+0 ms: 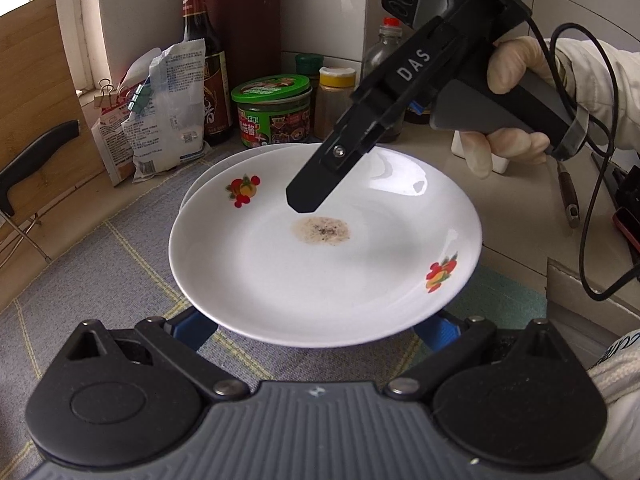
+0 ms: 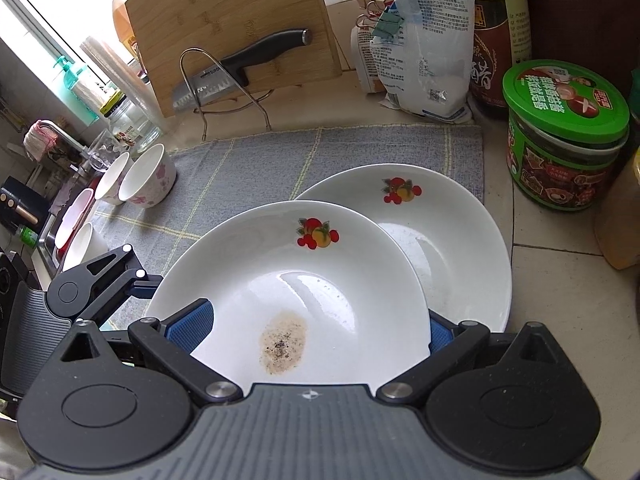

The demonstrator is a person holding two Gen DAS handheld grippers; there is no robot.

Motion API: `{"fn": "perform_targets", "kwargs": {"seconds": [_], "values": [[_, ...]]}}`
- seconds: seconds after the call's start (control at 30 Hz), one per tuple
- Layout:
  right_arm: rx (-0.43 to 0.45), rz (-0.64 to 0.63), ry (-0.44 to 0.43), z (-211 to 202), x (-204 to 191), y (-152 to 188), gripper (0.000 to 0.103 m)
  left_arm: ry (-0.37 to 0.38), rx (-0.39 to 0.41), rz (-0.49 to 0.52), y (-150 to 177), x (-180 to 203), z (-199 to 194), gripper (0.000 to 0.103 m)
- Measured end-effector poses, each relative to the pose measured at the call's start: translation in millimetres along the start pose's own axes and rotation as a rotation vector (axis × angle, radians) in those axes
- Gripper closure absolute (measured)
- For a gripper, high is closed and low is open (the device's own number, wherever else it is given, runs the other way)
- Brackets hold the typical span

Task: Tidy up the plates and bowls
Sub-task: 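Lower the stained plate onto the stacked plates with both tools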

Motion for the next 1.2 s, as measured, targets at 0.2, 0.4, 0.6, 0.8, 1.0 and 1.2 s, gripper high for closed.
{"fn": "perform_targets", "kwargs": {"seconds": [0.2, 0.4, 0.6, 0.8, 1.0, 1.2], "values": [[-0.001, 0.009, 0.0, 3, 8, -2, 0.0, 0.001, -0.005, -0.001, -3, 0, 6, 0.001], [-0.001, 0.016, -0.001, 3, 14, -3, 0.0, 0.006, -0.013, -0.001, -4, 0, 11, 0.001], [-0.001, 0.02, 0.001, 4, 17, -4, 0.0, 0.01, -0.019, 0.001, -6, -3, 16, 0.001], [-0.002, 0.026, 0.006, 6, 21, -5, 0.0, 0.015, -0.018, -0.004, -7, -5, 18, 0.001], [-0.002, 0.033, 0.014, 6, 23, -4, 0.0, 0.014, -0.022, -0.002, -8, -8, 22, 0.001], [0.004, 0.043, 0.019, 5, 26, -4, 0.0, 0.015, -0.031, 0.003, -9, -11, 27, 0.001]]}}
Point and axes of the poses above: each gripper's, at about its wrist camera, not at the fingertips, and z roughly the way its jaws point, x to its right, y to its underside, the point moved 4 cm from there along z, roughly the way its jaws point, and after that the axes turned 6 degrees about z, right-handed, at the moved point
